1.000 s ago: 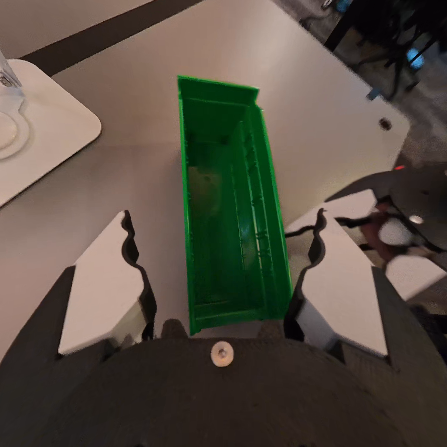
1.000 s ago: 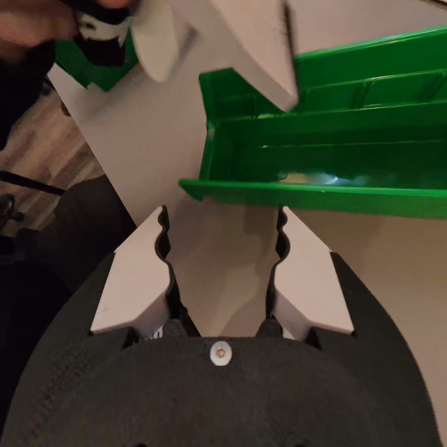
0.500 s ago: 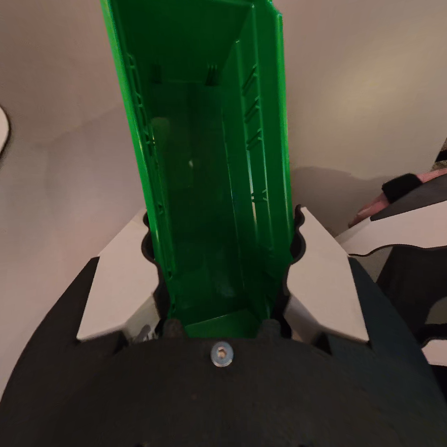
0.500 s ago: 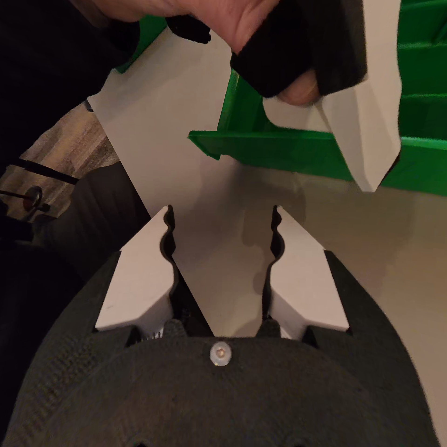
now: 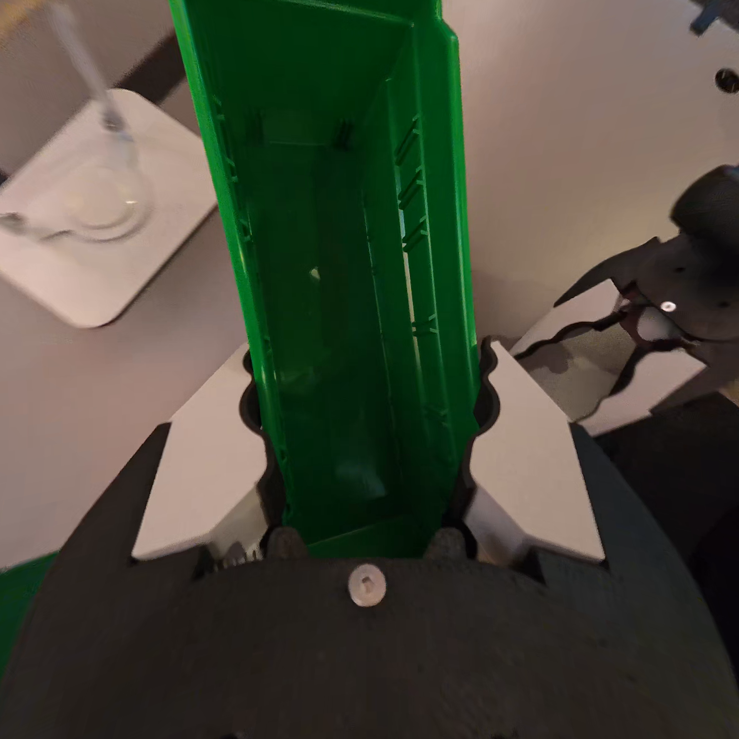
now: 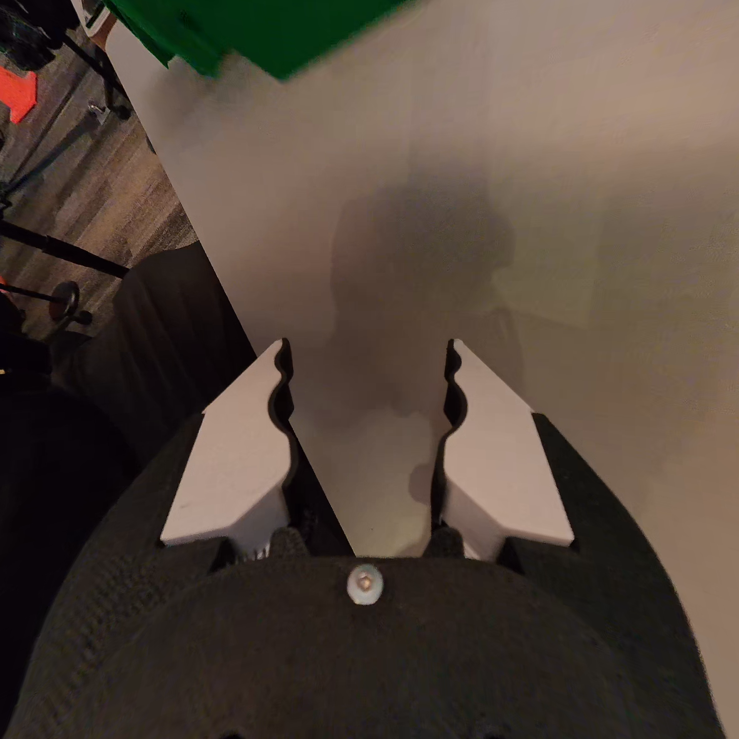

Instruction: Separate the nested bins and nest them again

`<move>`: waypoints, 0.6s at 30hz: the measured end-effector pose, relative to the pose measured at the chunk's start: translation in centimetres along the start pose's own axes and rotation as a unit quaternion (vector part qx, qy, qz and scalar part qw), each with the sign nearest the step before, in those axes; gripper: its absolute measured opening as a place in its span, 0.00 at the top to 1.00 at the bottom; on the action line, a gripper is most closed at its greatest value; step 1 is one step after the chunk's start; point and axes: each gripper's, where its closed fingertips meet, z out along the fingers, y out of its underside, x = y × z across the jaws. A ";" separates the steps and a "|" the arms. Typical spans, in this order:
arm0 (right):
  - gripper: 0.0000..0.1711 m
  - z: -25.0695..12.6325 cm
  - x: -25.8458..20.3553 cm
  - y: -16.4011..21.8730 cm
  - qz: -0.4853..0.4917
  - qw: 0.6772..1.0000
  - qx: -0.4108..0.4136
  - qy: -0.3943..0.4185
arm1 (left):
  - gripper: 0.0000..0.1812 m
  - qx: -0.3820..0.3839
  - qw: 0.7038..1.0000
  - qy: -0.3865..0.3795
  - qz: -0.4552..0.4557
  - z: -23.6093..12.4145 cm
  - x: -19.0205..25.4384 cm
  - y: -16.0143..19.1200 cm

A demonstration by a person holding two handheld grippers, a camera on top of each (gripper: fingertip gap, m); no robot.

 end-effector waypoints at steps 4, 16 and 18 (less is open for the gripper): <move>0.56 0.5 -0.4 0.0 -0.003 1.000 -0.001 -0.009 | 0.41 0.030 0.996 -0.059 -0.052 -10.1 -4.8 1.8; 0.57 2.1 -0.7 0.7 -0.020 0.999 -0.024 -0.016 | 0.41 0.014 0.956 -0.196 -0.217 -26.0 -15.7 13.5; 0.57 2.0 -0.6 0.7 -0.020 0.999 -0.024 -0.014 | 0.41 0.003 0.950 -0.197 -0.242 -25.1 -16.4 15.0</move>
